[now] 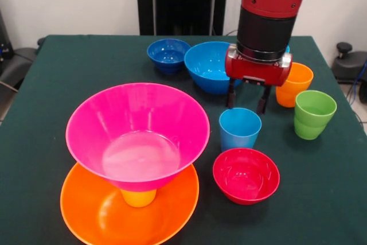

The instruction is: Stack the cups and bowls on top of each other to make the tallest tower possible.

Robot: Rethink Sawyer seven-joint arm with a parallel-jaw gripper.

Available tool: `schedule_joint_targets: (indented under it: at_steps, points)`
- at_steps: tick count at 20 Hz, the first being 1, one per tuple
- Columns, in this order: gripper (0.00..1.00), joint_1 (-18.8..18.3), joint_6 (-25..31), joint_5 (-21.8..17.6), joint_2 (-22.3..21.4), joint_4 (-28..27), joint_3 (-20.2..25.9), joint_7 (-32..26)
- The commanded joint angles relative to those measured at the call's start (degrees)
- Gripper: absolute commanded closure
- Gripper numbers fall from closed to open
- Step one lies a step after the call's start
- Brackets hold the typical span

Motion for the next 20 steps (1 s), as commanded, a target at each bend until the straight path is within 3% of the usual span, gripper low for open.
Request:
schedule_joint_targets:
  at_steps: [1,9,14,20]
  points:
    - [0.0,3.1,-0.8,-1.1,0.0,7.7,4.3,7.9]
    - [0.0,5.0,-5.8,-1.7,6.5,4.5,1.9,8.8]
    - [0.0,1.6,-10.8,-4.1,9.6,2.7,0.0,5.9]
    - [0.0,-1.8,-10.1,-6.4,10.0,1.1,-1.4,2.0]
